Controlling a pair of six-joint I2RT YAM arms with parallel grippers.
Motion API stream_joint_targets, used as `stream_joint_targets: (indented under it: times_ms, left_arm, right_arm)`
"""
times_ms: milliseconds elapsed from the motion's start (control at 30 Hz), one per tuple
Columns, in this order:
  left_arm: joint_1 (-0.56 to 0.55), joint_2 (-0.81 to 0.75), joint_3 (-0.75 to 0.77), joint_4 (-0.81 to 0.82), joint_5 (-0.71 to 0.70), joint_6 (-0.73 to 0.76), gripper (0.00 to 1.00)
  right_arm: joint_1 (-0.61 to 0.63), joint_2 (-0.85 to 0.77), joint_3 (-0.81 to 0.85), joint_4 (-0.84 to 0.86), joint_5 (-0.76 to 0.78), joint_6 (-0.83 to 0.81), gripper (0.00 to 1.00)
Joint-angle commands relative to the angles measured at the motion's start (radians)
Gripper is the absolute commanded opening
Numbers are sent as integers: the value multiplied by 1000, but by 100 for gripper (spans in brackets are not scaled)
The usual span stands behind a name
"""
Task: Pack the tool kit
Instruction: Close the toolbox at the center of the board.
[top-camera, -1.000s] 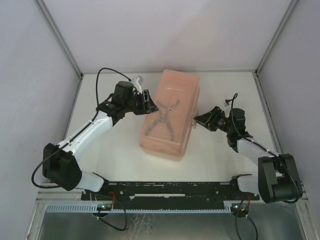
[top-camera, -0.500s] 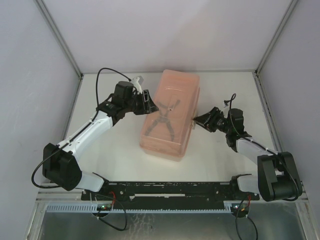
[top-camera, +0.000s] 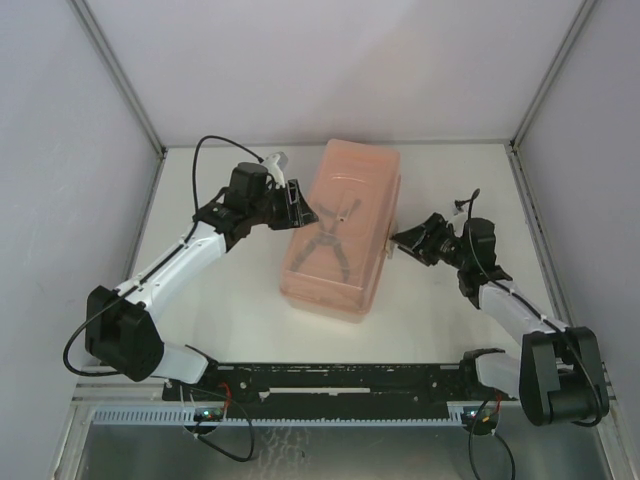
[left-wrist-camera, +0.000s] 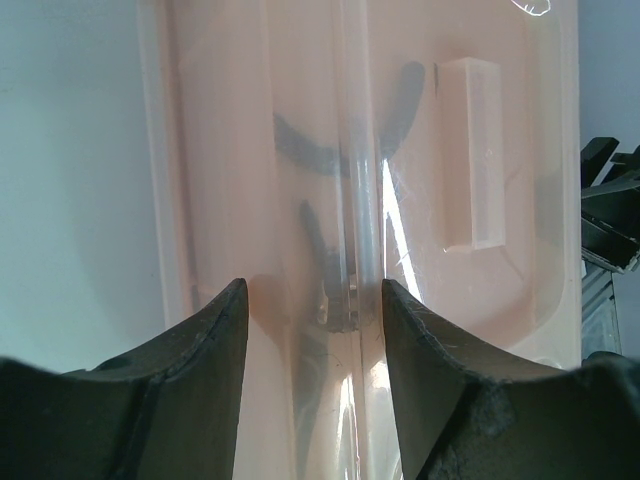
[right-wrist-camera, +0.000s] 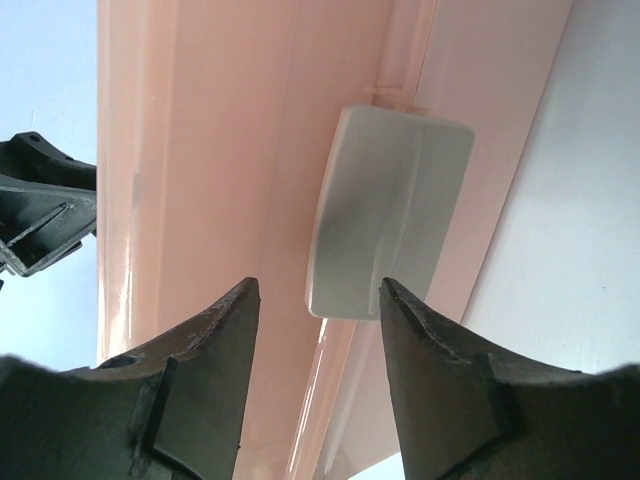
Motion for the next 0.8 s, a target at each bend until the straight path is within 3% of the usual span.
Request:
stream_joint_targets:
  times_ms: [0, 167, 400, 567, 767]
  left_arm:
    - [-48, 39, 21, -60, 103, 4, 54]
    - [-48, 37, 19, -60, 103, 4, 55]
    - [-47, 37, 27, -61, 108, 4, 62]
    - [-48, 39, 30, -62, 108, 6, 63]
    - [-48, 35, 32, -71, 103, 17, 63]
  right_arm:
    - [-29, -49, 38, -31, -13, -41, 52]
    - [-63, -100, 38, -106, 36, -86, 54]
    - [-83, -189, 46, -275, 230, -199, 56]
    - [-45, -106, 168, -468, 339, -312, 61]
    - [28, 6, 259, -569, 476, -369, 65]
